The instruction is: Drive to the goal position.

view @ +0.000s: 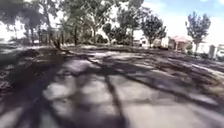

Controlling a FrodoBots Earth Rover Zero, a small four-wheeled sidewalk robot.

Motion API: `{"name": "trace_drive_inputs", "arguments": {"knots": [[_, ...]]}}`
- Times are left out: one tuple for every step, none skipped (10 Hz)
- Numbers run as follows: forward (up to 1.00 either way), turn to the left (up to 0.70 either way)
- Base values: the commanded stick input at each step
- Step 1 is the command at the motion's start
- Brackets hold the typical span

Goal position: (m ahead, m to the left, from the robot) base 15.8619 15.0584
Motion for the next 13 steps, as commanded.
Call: {"name": "trace_drive_inputs", "arguments": {"knots": [[1.00, 0.30], [1.00, 0.00], [1.00, 0.00], [1.00, 0.00], [1.00, 0.00], [1.00, 0.00], [1.00, 0.00], [1.00, 0.00], [1.00, 0.00], [1.00, 0.00], [1.00, 0.00], [1.00, 0.00], [1.00, 0.00]]}}
